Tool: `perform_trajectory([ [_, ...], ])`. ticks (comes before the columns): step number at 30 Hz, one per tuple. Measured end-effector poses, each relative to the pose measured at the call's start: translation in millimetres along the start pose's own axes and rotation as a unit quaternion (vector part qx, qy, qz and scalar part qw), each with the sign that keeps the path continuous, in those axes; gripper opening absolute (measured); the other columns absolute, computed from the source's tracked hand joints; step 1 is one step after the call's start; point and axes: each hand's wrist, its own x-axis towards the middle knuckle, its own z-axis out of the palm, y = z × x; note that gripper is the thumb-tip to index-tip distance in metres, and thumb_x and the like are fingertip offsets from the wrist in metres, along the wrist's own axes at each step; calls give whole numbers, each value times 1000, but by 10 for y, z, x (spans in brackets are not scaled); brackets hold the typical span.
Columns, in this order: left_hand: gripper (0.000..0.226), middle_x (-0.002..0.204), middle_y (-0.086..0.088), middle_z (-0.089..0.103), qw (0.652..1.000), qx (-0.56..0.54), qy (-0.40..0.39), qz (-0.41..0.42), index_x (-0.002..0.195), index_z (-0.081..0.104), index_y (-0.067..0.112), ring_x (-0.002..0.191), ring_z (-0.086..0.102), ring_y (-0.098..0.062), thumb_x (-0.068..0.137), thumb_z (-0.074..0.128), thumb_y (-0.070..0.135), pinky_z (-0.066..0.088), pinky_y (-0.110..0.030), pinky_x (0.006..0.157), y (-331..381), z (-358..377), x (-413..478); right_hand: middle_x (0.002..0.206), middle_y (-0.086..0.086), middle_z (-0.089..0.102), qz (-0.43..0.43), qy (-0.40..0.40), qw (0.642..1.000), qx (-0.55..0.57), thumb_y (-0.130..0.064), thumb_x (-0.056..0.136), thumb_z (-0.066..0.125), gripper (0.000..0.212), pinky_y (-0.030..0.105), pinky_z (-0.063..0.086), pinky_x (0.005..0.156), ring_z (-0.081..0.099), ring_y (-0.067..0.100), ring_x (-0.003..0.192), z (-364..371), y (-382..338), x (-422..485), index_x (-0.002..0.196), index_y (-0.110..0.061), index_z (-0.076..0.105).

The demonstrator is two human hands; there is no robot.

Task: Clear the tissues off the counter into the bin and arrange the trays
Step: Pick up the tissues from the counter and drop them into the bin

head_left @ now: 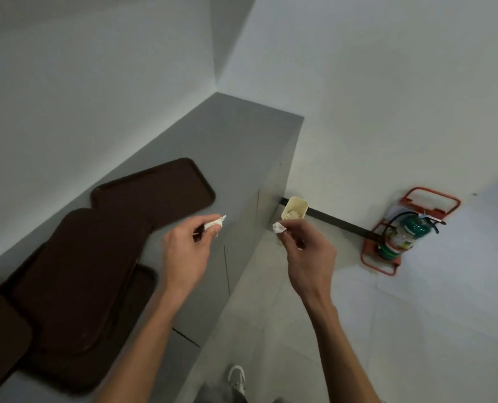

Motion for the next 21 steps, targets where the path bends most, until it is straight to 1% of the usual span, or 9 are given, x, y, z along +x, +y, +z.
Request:
perform_trajectory([
  [2,19,98,18,75,1000,-2,-18,11,111,80,26,90,69,6,94,76,19,52,-10,75,28,270,276,87,-12,76,19,18,1000,7,-19,94,80,13,27,56,71,70,13,78,-54,120,255,96,-31,77],
  [4,19,95,17,75,999,-7,-34,16,110,81,25,87,69,3,93,77,19,52,-13,74,45,549,544,86,-12,77,29,29,999,13,-17,95,79,13,25,55,70,71,14,79,-91,239,511,96,-30,77],
  [6,18,91,18,74,998,-4,-54,16,109,81,24,85,67,5,92,78,20,46,-7,68,69,841,825,86,-11,78,48,40,998,19,-16,95,79,12,20,54,69,72,13,78,-140,388,793,96,-28,78],
  [8,18,89,20,73,997,4,-70,14,110,81,24,84,67,7,92,78,22,43,-3,68,74,1139,1075,88,-10,78,59,48,997,19,-13,95,79,13,17,52,69,73,11,79,-199,564,1078,98,-26,78],
  [10,18,89,20,74,997,10,-81,7,110,81,25,84,67,7,93,78,23,42,-2,68,56,1460,1335,89,-10,79,68,52,996,3,-13,94,79,15,15,52,68,74,11,80,-257,773,1384,99,-27,79],
  [12,17,90,18,75,996,9,-89,1,110,81,26,84,67,6,93,77,24,43,-3,68,28,1794,1598,91,-10,79,77,47,996,-14,-14,94,80,16,15,53,68,74,9,81,-316,1010,1725,100,-29,78],
  [15,17,88,17,76,995,13,-103,-16,110,81,28,83,68,4,94,76,26,45,-5,68,5,2295,1951,92,-12,79,88,40,995,-32,-13,94,80,17,20,58,71,75,9,83,-414,1353,2272,101,-28,78],
  [18,16,90,18,77,992,7,-113,-50,110,80,31,84,70,2,95,75,27,53,-14,74,3,2745,2296,91,-14,79,107,33,993,-34,-13,94,80,16,23,58,72,75,8,83,-495,1633,2797,100,-28,78],
  [21,17,94,16,78,994,4,-105,-41,110,80,29,85,71,1,94,75,22,51,-10,75,-30,3178,2634,92,-17,78,100,15,993,-53,-14,94,79,18,22,57,70,74,7,84,-523,1890,3317,101,-30,77],
])
